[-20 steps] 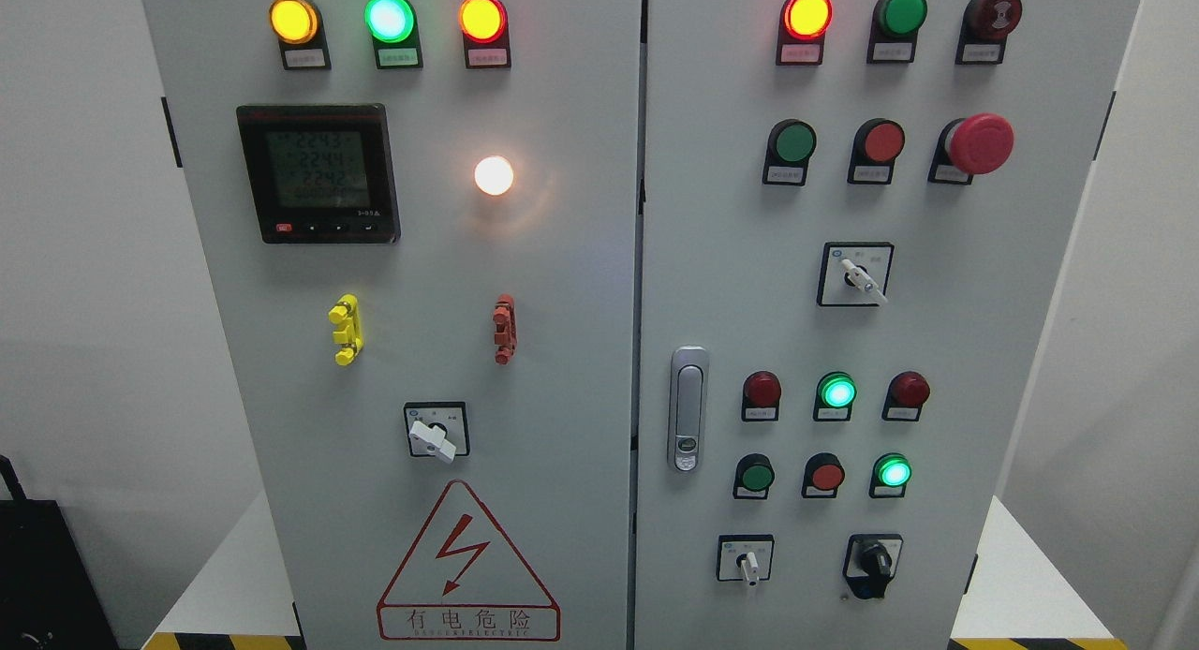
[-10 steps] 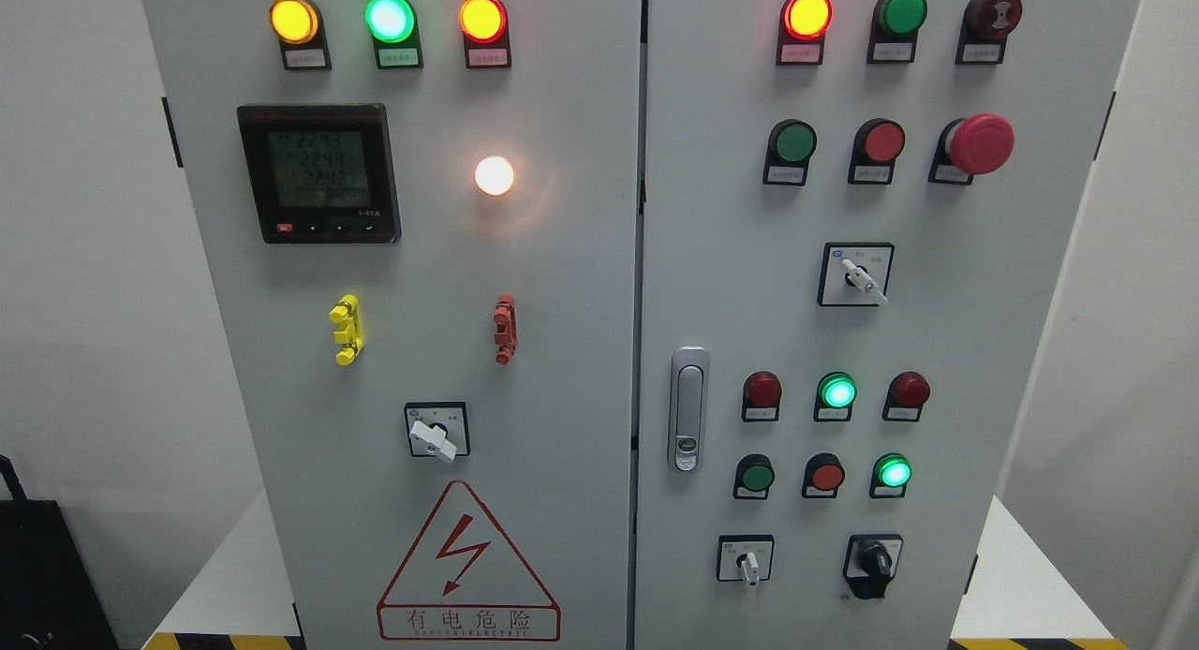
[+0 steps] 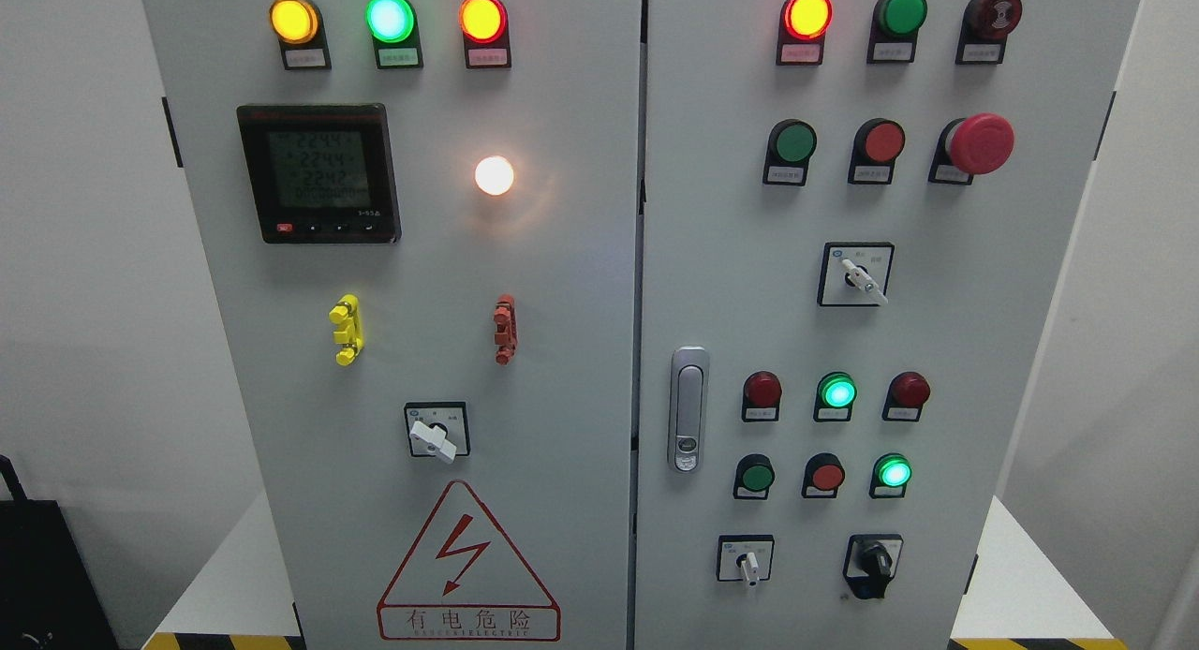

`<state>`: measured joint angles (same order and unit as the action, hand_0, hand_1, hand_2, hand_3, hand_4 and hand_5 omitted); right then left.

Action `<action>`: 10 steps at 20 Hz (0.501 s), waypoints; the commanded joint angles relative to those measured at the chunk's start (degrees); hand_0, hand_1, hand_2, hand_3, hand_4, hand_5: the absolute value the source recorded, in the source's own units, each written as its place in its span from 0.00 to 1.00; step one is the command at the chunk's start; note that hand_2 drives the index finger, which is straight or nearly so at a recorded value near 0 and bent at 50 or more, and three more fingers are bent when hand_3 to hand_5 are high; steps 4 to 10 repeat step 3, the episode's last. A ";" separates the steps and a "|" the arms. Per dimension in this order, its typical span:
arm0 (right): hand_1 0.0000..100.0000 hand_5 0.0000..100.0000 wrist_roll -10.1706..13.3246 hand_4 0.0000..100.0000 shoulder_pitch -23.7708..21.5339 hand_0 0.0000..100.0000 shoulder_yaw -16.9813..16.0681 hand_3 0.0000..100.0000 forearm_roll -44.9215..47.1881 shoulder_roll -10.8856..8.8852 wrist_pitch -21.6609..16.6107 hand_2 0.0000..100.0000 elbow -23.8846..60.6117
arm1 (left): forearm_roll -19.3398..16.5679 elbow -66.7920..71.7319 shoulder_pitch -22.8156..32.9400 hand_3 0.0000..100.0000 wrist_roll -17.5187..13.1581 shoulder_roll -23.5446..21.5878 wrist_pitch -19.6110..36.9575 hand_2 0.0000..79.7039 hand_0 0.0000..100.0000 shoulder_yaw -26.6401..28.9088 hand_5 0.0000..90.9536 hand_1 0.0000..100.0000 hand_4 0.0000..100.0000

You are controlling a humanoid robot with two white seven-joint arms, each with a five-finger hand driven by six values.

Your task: Turn on light switch 1

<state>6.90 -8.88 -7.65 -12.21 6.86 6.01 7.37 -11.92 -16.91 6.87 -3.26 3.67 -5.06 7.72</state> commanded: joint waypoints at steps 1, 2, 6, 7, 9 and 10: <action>0.00 0.00 0.05 0.00 0.00 0.05 0.00 0.00 -0.01 0.00 -0.03 0.00 0.01 | 0.15 9.17 -1.51 0.00 -0.17 0.37 0.49 0.00 0.00 -0.34 0.00 0.00 0.00; 0.00 0.00 -0.04 0.00 0.00 0.05 0.00 0.00 0.08 0.00 -0.03 0.00 0.01 | 0.15 9.26 -1.51 0.00 -0.08 0.46 1.01 0.00 0.00 -0.34 0.00 0.00 0.00; 0.00 0.00 -0.04 0.00 0.00 0.05 0.00 0.00 -0.01 0.00 -0.03 0.00 0.01 | 0.06 9.26 -1.51 0.00 -0.08 0.46 1.71 0.00 0.00 -0.43 0.00 0.00 0.00; 0.00 0.00 -0.04 0.00 0.00 0.05 0.00 0.00 -0.01 0.00 -0.03 0.00 0.01 | 0.06 9.26 -1.51 0.00 -0.08 0.46 1.71 0.00 0.00 -0.43 0.00 0.00 0.00; 0.00 0.00 -0.04 0.00 0.00 0.05 0.00 0.00 -0.01 0.00 -0.03 0.00 0.01 | 0.06 9.26 -1.51 0.00 -0.08 0.46 1.71 0.00 0.00 -0.43 0.00 0.00 0.00; 0.00 0.00 -0.04 0.00 0.00 0.05 0.00 0.00 -0.01 0.00 -0.03 0.00 0.01 | 0.06 9.26 -1.51 0.00 -0.08 0.46 1.71 0.00 0.00 -0.43 0.00 0.00 0.00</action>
